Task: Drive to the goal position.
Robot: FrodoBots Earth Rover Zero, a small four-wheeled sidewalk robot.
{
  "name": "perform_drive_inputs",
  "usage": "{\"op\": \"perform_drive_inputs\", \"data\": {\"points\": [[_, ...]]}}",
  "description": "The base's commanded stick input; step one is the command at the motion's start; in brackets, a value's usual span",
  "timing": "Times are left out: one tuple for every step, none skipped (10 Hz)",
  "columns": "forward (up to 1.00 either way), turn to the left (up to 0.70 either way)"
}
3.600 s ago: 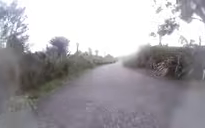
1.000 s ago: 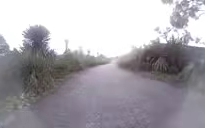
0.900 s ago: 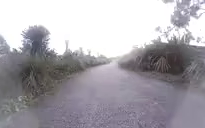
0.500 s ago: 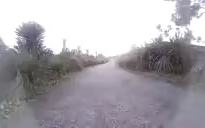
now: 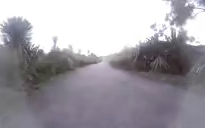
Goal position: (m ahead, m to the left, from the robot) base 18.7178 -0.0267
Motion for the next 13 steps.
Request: {"op": "perform_drive_inputs", "data": {"points": [[0.85, 0.0], [0.85, 0.0], [0.85, 0.0], [0.85, 0.0], [0.85, 0.0], [0.85, 0.0], [0.85, 0.0], [0.85, 0.0], [0.85, 0.0], [0.85, 0.0], [0.85, 0.0], [0.85, 0.0], [0.85, 0.0]]}}
